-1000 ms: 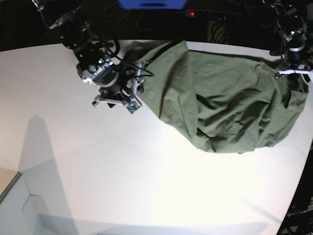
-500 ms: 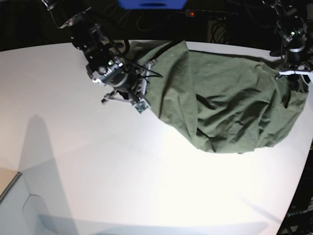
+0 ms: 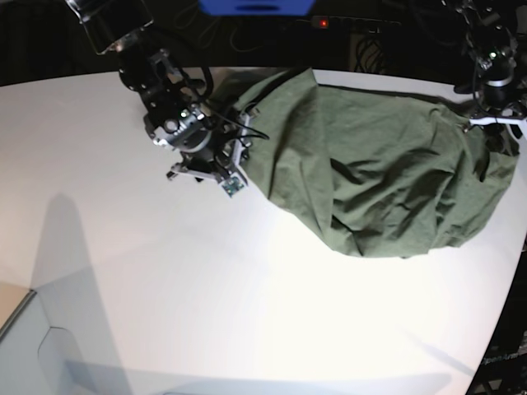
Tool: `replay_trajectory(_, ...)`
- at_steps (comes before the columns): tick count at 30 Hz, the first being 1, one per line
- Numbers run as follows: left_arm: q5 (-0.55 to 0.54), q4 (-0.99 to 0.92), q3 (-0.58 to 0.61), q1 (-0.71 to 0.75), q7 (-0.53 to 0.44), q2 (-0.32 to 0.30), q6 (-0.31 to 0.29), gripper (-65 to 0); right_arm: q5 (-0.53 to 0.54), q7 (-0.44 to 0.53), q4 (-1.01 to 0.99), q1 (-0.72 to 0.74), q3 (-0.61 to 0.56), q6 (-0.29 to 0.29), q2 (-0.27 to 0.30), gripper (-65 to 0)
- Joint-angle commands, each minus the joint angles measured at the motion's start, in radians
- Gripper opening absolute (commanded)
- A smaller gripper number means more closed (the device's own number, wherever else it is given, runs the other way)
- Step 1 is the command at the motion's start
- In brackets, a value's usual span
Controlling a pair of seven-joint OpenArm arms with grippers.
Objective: Layout the t-shirt on the table in an organized manner, then fold the t-shirt properly
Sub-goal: 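Pull the grasped edge with the right gripper away from the left gripper, then drag the shirt edge with the right gripper to stretch the shirt out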
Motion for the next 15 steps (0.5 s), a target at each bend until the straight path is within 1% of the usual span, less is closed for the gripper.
replay_trajectory(1,-0.001,0.016,-0.008,-0.001,-0.025,-0.014,0.005,-36.6,0.004,-0.031,-0.002,-0.002,0.000,0.008,0.002,-37.7)
replay_trajectory(4,-0.001,0.016,-0.008,-0.001,-0.025,-0.014,0.005,-36.6,0.004,-0.031,-0.003,-0.004,-0.003,0.008,0.002,-38.5)
replay_trajectory(6,-0.001,0.016,-0.008,-0.001,-0.025,-0.014,0.005,-36.6,0.004,-0.031,-0.003,-0.004,-0.005,0.008,0.002,-41.9)
replay_trajectory(9,-0.001,0.016,-0.008,-0.001,-0.025,-0.014,0.005,-36.6,0.004,-0.031,-0.008,-0.006,-0.005,0.008,-0.001,-48.4)
replay_trajectory(12,-0.001,0.016,-0.008,-0.001,-0.025,-0.014,0.005,-36.6,0.004,-0.031,-0.056,-0.001,-0.005,0.008,-0.004,-55.1)
replay_trajectory(15,-0.001,0.016,-0.007,-0.001,-0.025,-0.014,0.005,-36.6,0.004,-0.031,-0.119,0.005,-0.005,0.008,-0.005,-65.0)
